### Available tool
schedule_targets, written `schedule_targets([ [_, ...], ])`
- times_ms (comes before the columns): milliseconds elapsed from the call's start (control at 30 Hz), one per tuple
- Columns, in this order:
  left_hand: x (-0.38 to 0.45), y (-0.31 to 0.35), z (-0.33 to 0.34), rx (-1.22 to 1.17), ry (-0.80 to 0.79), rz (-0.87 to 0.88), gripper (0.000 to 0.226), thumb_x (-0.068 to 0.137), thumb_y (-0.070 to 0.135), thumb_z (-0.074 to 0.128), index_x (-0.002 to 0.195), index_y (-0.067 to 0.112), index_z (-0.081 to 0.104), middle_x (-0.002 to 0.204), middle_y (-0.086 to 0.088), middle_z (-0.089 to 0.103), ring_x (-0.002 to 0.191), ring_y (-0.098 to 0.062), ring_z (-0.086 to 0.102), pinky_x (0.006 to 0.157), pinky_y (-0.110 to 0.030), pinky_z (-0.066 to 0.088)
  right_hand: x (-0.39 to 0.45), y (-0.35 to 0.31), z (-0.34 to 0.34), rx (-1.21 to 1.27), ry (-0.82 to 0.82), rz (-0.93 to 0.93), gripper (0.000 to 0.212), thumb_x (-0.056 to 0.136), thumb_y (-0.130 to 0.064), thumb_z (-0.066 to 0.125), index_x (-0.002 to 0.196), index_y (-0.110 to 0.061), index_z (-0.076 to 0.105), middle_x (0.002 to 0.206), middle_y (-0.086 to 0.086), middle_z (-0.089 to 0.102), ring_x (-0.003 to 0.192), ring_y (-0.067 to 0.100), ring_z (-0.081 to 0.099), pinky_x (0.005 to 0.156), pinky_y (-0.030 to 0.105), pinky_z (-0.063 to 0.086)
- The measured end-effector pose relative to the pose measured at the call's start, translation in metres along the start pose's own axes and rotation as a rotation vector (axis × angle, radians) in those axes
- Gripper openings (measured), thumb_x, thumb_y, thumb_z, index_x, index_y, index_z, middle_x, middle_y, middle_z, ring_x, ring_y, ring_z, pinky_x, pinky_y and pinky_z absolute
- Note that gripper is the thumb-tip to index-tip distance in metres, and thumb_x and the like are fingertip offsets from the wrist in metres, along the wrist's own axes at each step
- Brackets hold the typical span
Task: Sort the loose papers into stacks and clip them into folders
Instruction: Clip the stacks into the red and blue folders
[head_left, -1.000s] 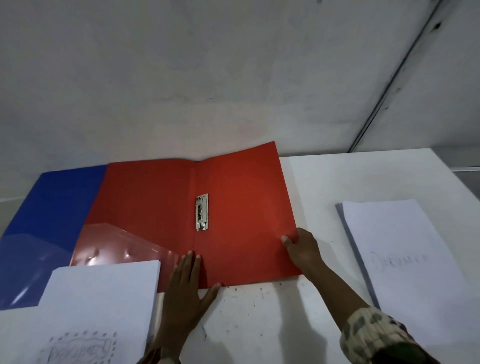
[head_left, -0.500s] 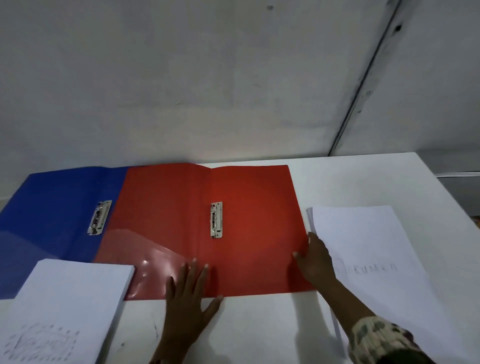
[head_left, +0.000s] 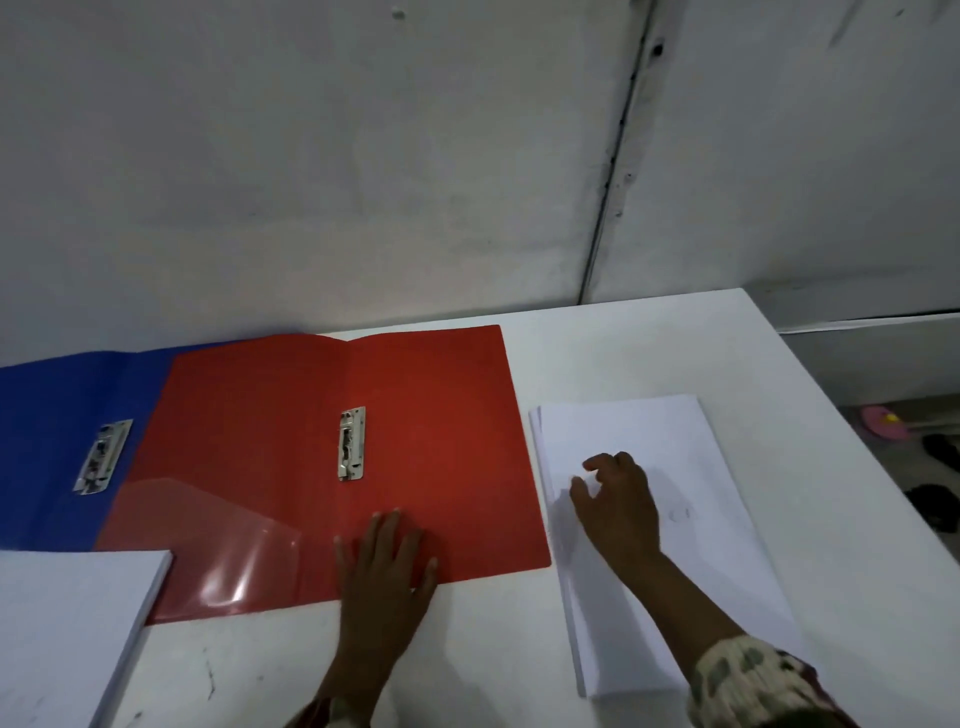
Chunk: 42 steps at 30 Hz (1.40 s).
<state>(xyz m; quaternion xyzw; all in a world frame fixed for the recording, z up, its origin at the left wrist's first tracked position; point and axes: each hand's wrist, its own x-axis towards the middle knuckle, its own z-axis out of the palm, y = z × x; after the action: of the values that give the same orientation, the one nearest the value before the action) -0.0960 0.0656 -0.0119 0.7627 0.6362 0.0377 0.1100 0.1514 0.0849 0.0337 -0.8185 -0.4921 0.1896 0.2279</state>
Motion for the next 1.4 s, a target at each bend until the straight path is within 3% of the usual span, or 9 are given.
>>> schedule_targets([
  [100,0.009,0.035,0.005,0.015,0.049,0.098,0.038,0.094,0.046,0.020,0.105,0.025,0.050,0.116,-0.010,0.066,0.116,-0.029,0.048,0.091,-0.060,0.035,0.009,0.037,-0.022,-0.102,0.072,0.107,0.035,0.088,-0.024,0.057,0.121,-0.009,0.057,0.128,0.012,0.050,0.121,0.028,0.044,0.098,0.036,0.037],
  [167,0.015,0.053,0.007,0.014,0.028,0.137,0.030,0.081,0.042,0.037,0.102,0.025,0.051,0.113,-0.009,0.067,0.110,-0.030,0.059,0.087,-0.059,0.044,0.012,0.056,-0.032,-0.167,0.067,0.192,0.048,0.085,-0.028,0.061,0.127,-0.009,0.051,0.136,0.013,0.043,0.128,0.031,0.036,0.103,0.041,0.031],
  [433,0.019,0.110,0.020,0.152,-0.082,0.152,0.047,0.047,0.038,0.087,0.090,0.030,0.071,0.102,-0.007,0.071,0.091,-0.030,0.069,0.070,-0.055,0.053,0.019,0.092,-0.054,-0.054,0.030,0.477,0.090,0.069,-0.048,0.074,0.136,-0.003,0.034,0.135,0.020,0.043,0.126,0.038,0.038,0.100,0.044,0.036],
  [733,0.020,0.115,0.021,0.161,-0.091,0.141,0.047,0.048,0.036,0.088,0.091,0.029,0.070,0.103,-0.009,0.071,0.093,-0.034,0.068,0.070,-0.059,0.052,0.040,0.105,-0.060,0.117,-0.180,0.537,0.050,0.069,-0.034,0.076,0.104,-0.001,0.060,0.106,0.013,0.065,0.096,0.031,0.062,0.071,0.028,0.044],
  [867,0.021,0.111,0.023,0.124,-0.052,0.165,0.049,0.050,0.034,0.088,0.095,0.030,0.068,0.104,-0.010,0.071,0.093,-0.034,0.068,0.069,-0.060,0.052,0.038,0.108,-0.069,0.237,-0.195,0.444,0.028,0.083,-0.016,0.062,0.108,-0.005,0.055,0.104,0.010,0.061,0.092,0.028,0.057,0.077,0.030,0.044],
  [1000,0.022,0.107,0.019,0.045,-0.032,0.189,0.027,0.074,0.044,0.054,0.098,0.033,0.059,0.103,-0.005,0.070,0.091,-0.029,0.068,0.069,-0.053,0.054,0.031,0.113,-0.084,0.401,-0.180,0.369,0.010,0.088,-0.007,0.057,0.098,-0.008,0.056,0.106,0.019,0.064,0.081,0.024,0.056,0.063,0.024,0.045],
  [1100,0.028,0.097,0.012,-0.137,-0.014,0.175,0.043,0.079,0.045,0.037,0.095,0.022,0.071,0.102,-0.004,0.070,0.090,-0.025,0.067,0.077,-0.042,0.053,0.026,0.112,-0.092,0.463,-0.123,0.363,0.012,0.089,-0.006,0.056,0.100,-0.008,0.058,0.107,0.020,0.065,0.076,0.023,0.053,0.056,0.020,0.043],
  [1200,0.038,0.086,-0.003,-0.345,0.073,0.087,0.058,0.081,0.049,0.029,0.100,0.011,0.069,0.099,-0.007,0.068,0.091,-0.025,0.061,0.082,-0.031,0.045,0.026,0.110,-0.098,0.471,-0.052,0.364,0.028,0.089,-0.006,0.057,0.116,0.000,0.058,0.114,0.021,0.062,0.087,0.023,0.053,0.076,0.027,0.040],
  [1400,0.068,0.034,-0.028,-0.432,0.290,-0.189,0.029,0.090,0.024,0.050,0.108,0.005,0.064,0.109,-0.014,0.063,0.102,-0.030,0.057,0.089,-0.035,0.042,0.038,0.088,-0.105,0.522,-0.059,0.352,0.030,0.090,-0.005,0.055,0.120,0.002,0.054,0.114,0.021,0.060,0.088,0.024,0.052,0.079,0.030,0.039],
])
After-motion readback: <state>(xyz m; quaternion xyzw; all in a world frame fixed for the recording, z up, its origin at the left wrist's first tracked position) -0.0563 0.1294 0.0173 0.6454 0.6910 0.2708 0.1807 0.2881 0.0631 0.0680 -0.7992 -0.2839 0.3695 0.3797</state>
